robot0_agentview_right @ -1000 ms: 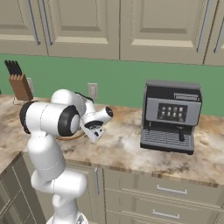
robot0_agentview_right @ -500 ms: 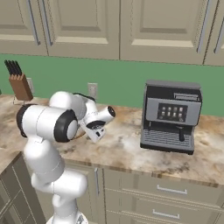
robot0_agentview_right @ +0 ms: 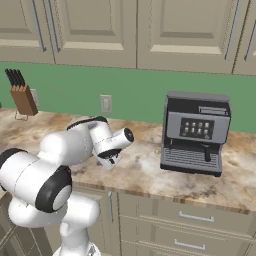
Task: Place the cup inside the bowl on the dining table and move the bowl to any counter.
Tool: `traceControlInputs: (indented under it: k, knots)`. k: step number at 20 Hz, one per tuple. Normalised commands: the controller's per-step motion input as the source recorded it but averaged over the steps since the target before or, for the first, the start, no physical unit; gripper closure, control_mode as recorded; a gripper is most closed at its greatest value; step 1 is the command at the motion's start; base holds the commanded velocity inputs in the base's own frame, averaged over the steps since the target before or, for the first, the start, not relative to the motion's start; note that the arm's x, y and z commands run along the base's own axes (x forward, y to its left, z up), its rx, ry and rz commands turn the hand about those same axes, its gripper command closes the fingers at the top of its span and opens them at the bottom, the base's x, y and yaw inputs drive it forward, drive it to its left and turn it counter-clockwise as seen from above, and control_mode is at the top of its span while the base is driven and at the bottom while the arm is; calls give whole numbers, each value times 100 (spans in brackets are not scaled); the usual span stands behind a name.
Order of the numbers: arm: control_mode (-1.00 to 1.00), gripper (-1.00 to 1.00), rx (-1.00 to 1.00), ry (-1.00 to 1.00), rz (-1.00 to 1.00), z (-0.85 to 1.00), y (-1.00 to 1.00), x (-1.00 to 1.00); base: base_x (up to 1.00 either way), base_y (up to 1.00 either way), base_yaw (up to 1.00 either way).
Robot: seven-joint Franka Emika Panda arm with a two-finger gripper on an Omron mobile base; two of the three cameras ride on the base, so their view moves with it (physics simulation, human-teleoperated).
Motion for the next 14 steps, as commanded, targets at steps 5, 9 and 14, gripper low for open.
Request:
traceControlInputs:
  k: [5,9,14]
  knots:
    - [-100,-100,-5,-12,1,44,0,-66,0,0,0]
    - [-100,-100,-10,-11,3,54,-13,-57,0,0,0]
    - [-100,-100,-7,-9,5,53,-14,-71,0,0,0]
